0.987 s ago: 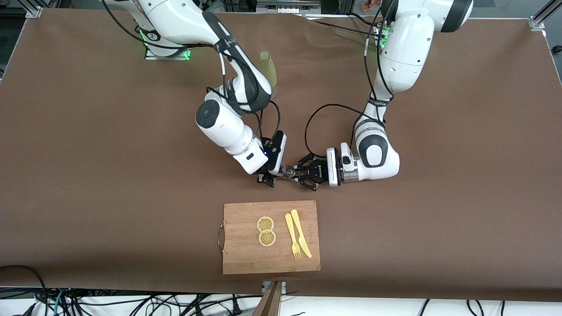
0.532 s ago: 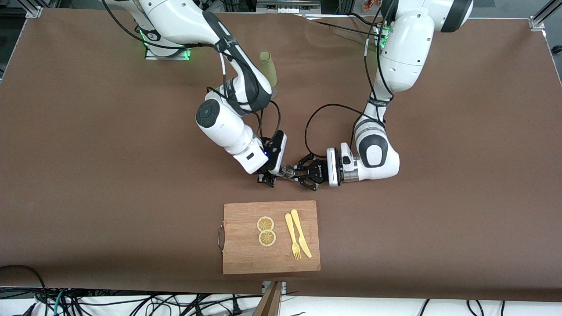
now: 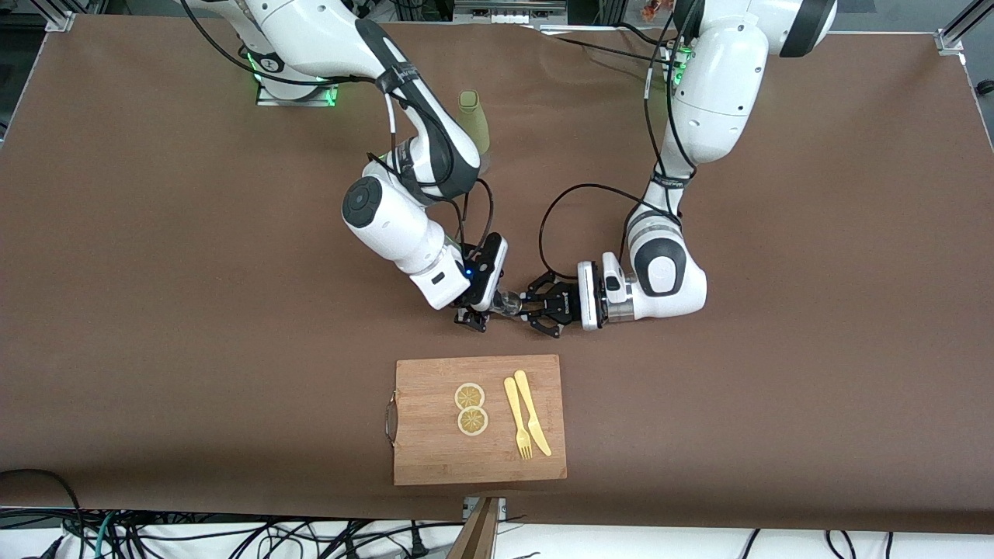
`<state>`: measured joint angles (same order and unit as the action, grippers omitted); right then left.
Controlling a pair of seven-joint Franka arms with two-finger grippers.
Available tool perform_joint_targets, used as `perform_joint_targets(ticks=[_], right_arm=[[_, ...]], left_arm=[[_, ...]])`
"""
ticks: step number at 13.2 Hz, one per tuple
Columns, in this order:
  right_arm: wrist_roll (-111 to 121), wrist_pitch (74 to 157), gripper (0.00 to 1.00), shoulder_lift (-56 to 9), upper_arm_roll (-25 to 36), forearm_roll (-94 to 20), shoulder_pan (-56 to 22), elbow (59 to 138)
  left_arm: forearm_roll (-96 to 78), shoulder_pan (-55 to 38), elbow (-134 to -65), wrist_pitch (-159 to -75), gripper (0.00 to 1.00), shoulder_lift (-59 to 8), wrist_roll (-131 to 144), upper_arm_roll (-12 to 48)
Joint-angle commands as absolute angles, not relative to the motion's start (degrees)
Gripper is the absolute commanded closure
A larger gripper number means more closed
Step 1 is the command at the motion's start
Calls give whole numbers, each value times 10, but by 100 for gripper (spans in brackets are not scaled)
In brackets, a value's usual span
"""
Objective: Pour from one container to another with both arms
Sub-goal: 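Tilt the glass with the right gripper to pour into the jigger, then carry the glass back with the right gripper while the left gripper carries the jigger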
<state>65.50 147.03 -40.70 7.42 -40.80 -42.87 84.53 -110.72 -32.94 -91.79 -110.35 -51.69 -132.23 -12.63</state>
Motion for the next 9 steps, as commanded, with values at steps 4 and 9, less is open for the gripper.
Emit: perform_joint_targets(ticks=[4,9], right_arm=[[656,1470,100,-390,77,-463,-426,847],[672,1434,100,-356,77,-519,-401,848]], left_arm=[[-1119,-328,-920,-1112,100,-510,-1338,-124],[-1115,-301,-925,-1065,100,-509,-1344,-124]])
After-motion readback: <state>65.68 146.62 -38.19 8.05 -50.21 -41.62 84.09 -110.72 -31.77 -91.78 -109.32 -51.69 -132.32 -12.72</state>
